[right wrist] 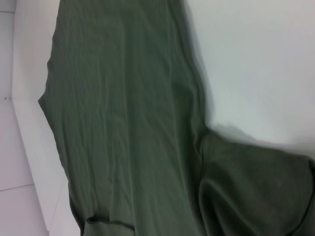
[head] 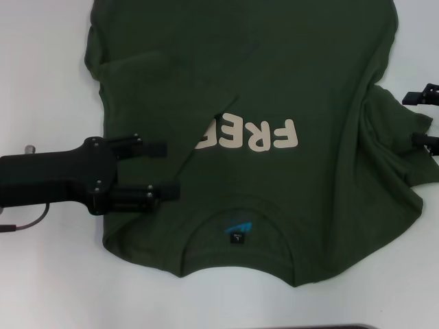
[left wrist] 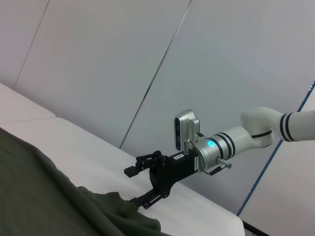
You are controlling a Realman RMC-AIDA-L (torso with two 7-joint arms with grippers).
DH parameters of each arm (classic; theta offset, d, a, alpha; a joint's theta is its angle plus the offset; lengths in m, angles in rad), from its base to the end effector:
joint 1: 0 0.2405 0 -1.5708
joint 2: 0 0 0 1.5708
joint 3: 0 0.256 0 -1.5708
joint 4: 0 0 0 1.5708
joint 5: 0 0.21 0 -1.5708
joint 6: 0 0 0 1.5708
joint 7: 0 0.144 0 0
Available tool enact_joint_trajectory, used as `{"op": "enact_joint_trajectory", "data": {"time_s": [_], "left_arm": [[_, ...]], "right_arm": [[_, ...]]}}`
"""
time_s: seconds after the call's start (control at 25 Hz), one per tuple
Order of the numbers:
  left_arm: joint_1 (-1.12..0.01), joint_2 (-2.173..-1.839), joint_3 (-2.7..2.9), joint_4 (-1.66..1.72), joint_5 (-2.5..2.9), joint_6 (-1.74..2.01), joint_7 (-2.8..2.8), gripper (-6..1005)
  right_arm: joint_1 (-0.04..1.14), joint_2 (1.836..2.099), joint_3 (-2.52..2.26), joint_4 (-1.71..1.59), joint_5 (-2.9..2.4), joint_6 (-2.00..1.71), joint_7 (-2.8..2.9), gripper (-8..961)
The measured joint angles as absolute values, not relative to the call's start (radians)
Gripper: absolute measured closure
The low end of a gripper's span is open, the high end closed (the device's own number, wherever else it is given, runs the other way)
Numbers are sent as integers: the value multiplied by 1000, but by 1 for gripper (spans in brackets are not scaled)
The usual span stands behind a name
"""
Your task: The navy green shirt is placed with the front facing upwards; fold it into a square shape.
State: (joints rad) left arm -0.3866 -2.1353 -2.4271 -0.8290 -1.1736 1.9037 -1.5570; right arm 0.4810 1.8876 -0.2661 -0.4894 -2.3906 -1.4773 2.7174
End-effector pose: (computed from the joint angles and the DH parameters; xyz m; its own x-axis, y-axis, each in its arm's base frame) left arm -0.2511 0.2644 0.0084 0.6948 0.4640 0.5495 0.4572 -0.8748 0.1605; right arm 0.3743 0.3055 0.0710 -0.5184 -0.7511 -0.4087 -0.8512 0.4077 0.3305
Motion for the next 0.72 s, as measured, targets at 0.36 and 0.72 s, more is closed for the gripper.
{"op": "enact_joint_trajectory", "data": {"time_s": [0.36, 0.72], "left_arm": [[-391, -2136, -2427, -827, -1174, 1904, -1557, 96], [-391, -2140, -2426, -830, -1174, 1906, -1560, 95]], "right_arm": [[472, 1877, -267, -501, -2391, -1487, 2705, 72], [484, 1881, -268, -501, -2392, -1464, 2666, 73]]}}
